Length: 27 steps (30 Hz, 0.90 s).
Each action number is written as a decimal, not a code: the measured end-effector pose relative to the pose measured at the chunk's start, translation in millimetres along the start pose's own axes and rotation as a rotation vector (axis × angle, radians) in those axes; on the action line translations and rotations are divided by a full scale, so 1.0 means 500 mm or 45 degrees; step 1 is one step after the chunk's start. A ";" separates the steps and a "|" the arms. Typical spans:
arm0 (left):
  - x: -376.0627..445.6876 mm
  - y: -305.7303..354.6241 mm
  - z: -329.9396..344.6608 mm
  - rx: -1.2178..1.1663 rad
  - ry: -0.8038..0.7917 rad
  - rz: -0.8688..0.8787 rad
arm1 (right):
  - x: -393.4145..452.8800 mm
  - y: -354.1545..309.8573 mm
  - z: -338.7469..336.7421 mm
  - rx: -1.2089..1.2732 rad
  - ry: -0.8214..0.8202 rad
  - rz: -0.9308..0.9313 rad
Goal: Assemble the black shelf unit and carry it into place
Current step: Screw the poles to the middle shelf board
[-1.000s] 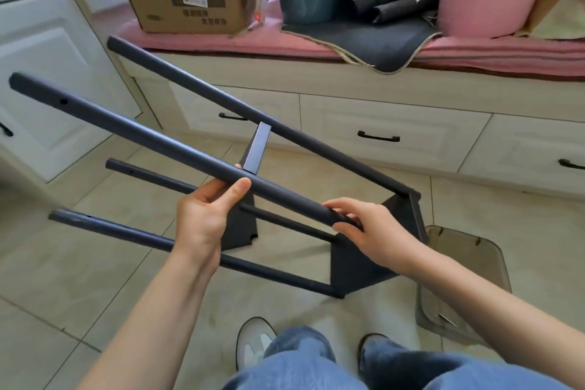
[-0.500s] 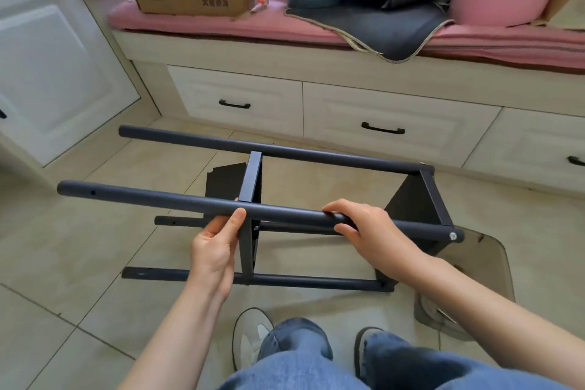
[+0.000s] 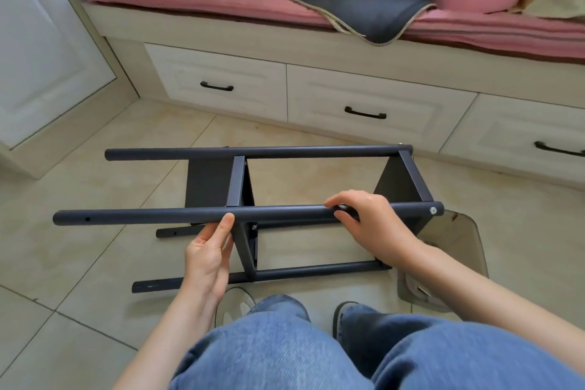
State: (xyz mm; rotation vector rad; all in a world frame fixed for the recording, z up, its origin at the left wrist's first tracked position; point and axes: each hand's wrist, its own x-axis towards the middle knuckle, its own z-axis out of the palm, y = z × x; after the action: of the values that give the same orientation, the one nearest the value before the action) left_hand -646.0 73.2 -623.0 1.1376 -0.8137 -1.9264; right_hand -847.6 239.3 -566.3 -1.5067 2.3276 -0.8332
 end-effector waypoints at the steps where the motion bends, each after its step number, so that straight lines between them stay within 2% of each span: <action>1: -0.002 0.000 0.000 0.002 0.003 -0.004 | -0.014 0.002 -0.006 0.002 0.056 -0.021; 3: -0.006 0.001 0.004 0.000 0.004 -0.014 | -0.046 0.012 -0.019 0.004 0.150 -0.037; 6: -0.009 0.001 0.007 -0.021 -0.009 -0.006 | -0.098 0.044 -0.037 0.012 0.172 0.017; 16: -0.004 -0.023 0.009 -0.012 -0.013 0.028 | -0.194 0.251 -0.012 -0.042 -0.026 0.634; 20: 0.000 -0.025 0.002 0.030 -0.035 0.018 | -0.194 0.337 0.013 -0.008 -0.041 0.861; 27: 0.000 -0.030 0.003 0.040 -0.030 0.048 | -0.136 0.451 0.062 0.092 -0.064 1.095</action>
State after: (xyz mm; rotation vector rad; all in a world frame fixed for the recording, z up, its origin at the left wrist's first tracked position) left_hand -651.3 81.3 -634.4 1.1129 -0.8750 -1.9055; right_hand -972.7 358.1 -729.2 -0.3754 2.4999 -0.6024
